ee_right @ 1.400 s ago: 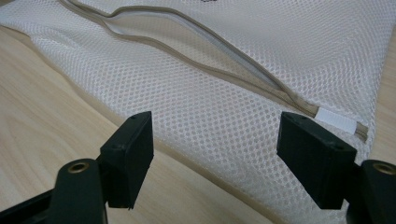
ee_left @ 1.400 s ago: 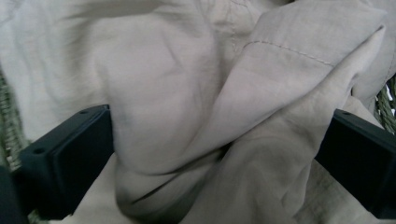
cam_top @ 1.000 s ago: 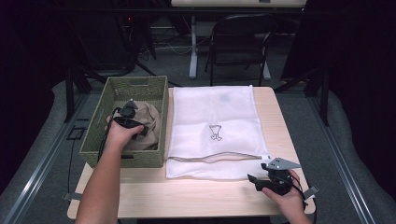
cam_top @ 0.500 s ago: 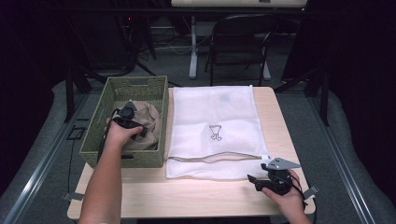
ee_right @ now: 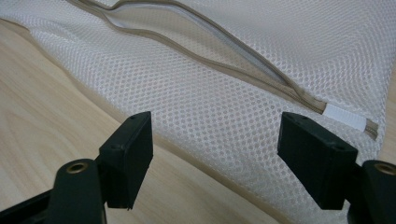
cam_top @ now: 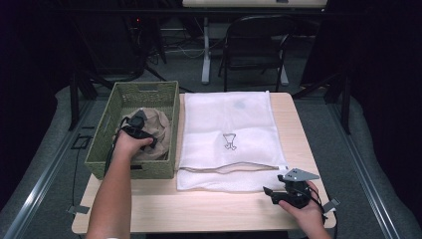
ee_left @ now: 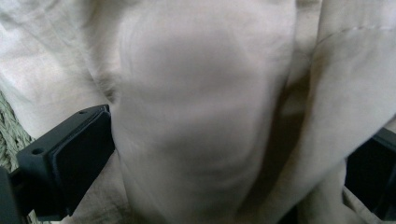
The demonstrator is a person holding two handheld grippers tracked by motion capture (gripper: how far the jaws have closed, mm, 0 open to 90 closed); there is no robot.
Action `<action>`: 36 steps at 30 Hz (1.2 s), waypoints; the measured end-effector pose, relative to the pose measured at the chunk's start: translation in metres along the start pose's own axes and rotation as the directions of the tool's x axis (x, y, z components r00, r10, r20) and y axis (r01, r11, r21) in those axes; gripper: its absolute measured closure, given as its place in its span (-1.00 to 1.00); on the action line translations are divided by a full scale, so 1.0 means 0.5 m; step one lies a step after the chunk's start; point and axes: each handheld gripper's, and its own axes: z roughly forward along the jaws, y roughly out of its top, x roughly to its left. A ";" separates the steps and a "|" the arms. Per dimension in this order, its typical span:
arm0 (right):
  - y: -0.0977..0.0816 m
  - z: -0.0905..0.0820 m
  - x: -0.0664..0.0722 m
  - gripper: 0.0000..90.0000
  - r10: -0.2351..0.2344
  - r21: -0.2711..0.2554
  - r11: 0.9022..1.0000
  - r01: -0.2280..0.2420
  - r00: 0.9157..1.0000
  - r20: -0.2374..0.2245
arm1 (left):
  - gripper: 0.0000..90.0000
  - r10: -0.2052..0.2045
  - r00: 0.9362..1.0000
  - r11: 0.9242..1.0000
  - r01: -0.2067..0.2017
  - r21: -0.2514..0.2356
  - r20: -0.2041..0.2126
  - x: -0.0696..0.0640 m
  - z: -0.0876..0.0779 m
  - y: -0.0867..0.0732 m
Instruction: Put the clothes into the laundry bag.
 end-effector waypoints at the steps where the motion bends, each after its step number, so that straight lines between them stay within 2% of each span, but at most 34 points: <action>1: 0.000 0.000 0.000 -0.42 0.000 -0.001 1.000 0.000 1.000 0.000 | -1.00 0.001 1.000 1.000 -0.001 -0.002 -0.001 0.000 0.001 0.000; 8: 0.000 0.000 0.001 -0.42 -0.001 -0.003 1.000 0.001 1.000 -0.002 | -0.90 0.017 1.000 1.000 -0.017 -0.006 -0.011 0.001 0.002 -0.002; 11: 0.001 -0.001 0.001 -0.42 -0.003 -0.004 1.000 0.003 1.000 -0.001 | -0.80 0.011 1.000 1.000 -0.011 -0.010 -0.004 0.003 0.002 -0.003; 16: 0.001 -0.001 0.000 -0.42 -0.002 -0.005 1.000 0.002 1.000 -0.003 | -0.79 -0.014 1.000 1.000 0.014 -0.003 -0.001 0.002 0.003 -0.003; 22: 0.001 0.000 0.001 -0.42 -0.006 -0.003 1.000 0.006 1.000 -0.007 | -0.75 -0.012 1.000 1.000 0.012 -0.004 0.005 0.003 0.002 -0.003; 28: 0.001 -0.001 0.002 -0.42 -0.007 -0.003 1.000 0.007 1.000 -0.007 | -0.56 0.004 1.000 1.000 -0.004 -0.012 0.003 0.004 0.002 -0.005; 36: 0.002 0.000 0.004 -0.42 -0.015 0.000 1.000 0.015 1.000 -0.011 | -0.40 0.010 1.000 1.000 -0.010 -0.027 0.006 0.006 0.000 -0.008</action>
